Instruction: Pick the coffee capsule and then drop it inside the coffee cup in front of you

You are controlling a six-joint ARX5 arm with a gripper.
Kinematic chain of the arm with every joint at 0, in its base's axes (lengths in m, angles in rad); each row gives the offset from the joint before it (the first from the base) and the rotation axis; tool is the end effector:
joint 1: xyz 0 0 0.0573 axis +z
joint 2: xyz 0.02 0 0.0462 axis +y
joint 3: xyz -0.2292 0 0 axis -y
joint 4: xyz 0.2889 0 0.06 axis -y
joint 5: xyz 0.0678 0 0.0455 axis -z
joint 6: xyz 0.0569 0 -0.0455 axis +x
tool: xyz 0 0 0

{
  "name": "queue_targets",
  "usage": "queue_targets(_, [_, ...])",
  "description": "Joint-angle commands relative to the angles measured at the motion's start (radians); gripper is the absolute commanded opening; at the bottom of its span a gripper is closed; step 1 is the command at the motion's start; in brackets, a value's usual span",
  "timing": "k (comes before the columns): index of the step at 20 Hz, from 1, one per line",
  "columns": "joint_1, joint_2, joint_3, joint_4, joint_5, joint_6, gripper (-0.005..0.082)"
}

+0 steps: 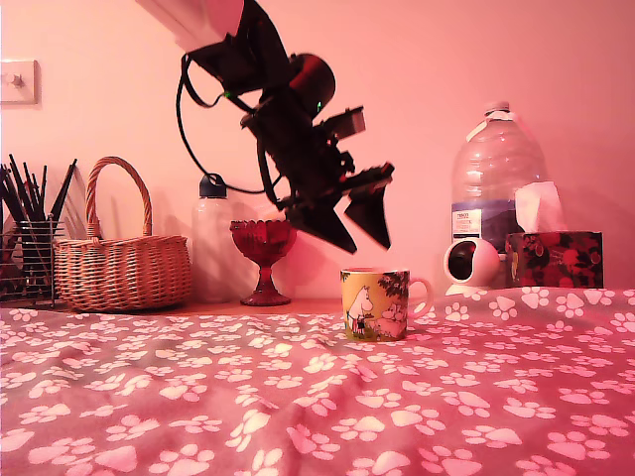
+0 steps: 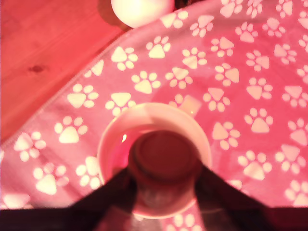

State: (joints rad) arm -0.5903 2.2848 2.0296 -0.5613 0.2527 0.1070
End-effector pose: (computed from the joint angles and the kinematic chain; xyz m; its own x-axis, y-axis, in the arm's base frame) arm 0.4481 -0.3174 0.1723 0.4117 -0.5768 -0.7056 0.7419 0.6617 -0.1080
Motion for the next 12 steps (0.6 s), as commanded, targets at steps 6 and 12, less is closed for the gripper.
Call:
queue_targets(6, [-0.006, 0.004, 0.036, -0.047, 0.026, 0.001, 0.0662])
queue_targets(12, [-0.004, -0.061, 0.036, -0.109, 0.049, 0.004, -0.0018])
